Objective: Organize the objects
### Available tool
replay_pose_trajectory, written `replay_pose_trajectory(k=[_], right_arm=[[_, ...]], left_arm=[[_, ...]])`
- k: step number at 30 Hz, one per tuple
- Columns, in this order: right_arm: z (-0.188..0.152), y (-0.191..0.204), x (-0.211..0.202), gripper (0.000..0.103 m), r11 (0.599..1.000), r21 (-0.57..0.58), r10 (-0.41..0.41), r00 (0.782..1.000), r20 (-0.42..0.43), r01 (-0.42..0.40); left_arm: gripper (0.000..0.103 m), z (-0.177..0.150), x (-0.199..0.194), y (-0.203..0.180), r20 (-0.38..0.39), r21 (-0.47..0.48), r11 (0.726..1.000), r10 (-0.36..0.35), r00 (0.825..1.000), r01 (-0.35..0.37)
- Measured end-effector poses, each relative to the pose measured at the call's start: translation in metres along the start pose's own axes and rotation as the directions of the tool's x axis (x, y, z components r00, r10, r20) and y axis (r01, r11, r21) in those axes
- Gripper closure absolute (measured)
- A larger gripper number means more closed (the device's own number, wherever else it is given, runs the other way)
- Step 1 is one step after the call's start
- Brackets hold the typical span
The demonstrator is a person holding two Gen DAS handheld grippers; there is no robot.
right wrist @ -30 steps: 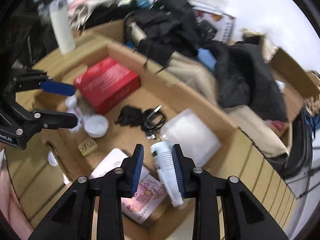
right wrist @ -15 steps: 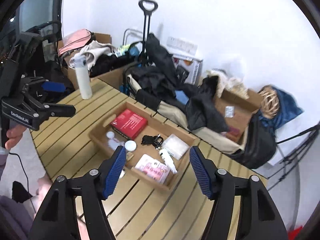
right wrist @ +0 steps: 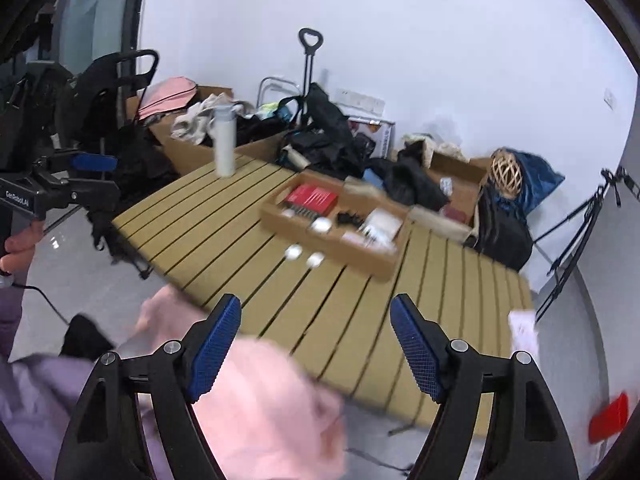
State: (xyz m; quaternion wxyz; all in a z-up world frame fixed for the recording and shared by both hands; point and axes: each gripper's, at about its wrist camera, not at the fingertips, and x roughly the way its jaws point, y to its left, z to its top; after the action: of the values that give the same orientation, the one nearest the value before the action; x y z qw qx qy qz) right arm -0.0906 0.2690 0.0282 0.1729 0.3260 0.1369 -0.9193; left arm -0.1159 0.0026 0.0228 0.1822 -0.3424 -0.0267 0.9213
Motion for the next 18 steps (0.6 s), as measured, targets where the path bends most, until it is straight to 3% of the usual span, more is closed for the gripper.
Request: replay_pose_trajectory(k=[2,4,7,10,15,18], right_arm=[[-0.025,0.017,-0.005,0.023,0.999,0.039,0.031,1.000,0.001,-0.031],[-0.050,0.031,-0.001,0.023,0.994,0.084,0.067,0.998,-0.007,-0.066],[-0.070,0.038,0.013,0.023,0.982,0.164,0.104,0.993,-0.056,-0.093],[-0.071,0.034,0.017,0.023,0.987,0.158,0.018,0.997,-0.082,-0.005],[-0.070,0.010,0.012,0.022,0.973,0.228,-0.040,0.999,-0.024,0.044],[-0.072,-0.009,0.014,0.022,0.953,0.301,0.019,0.998,0.055,-0.035]], left_arm=[[0.000,-0.040,-0.005,0.006,0.011,-0.029,1.000,0.000,1.000,0.001],[0.000,-0.060,-0.005,0.005,0.012,-0.004,1.000,0.000,1.000,0.000],[0.000,-0.064,-0.007,-0.005,0.030,0.084,0.995,0.054,0.998,-0.057],[0.000,-0.061,-0.010,-0.007,0.078,0.083,0.995,0.052,0.996,-0.059],[0.000,-0.070,0.013,-0.004,0.018,0.088,0.994,0.066,0.998,-0.067],[0.000,-0.063,0.035,0.002,0.043,0.098,0.992,0.077,0.996,-0.081]])
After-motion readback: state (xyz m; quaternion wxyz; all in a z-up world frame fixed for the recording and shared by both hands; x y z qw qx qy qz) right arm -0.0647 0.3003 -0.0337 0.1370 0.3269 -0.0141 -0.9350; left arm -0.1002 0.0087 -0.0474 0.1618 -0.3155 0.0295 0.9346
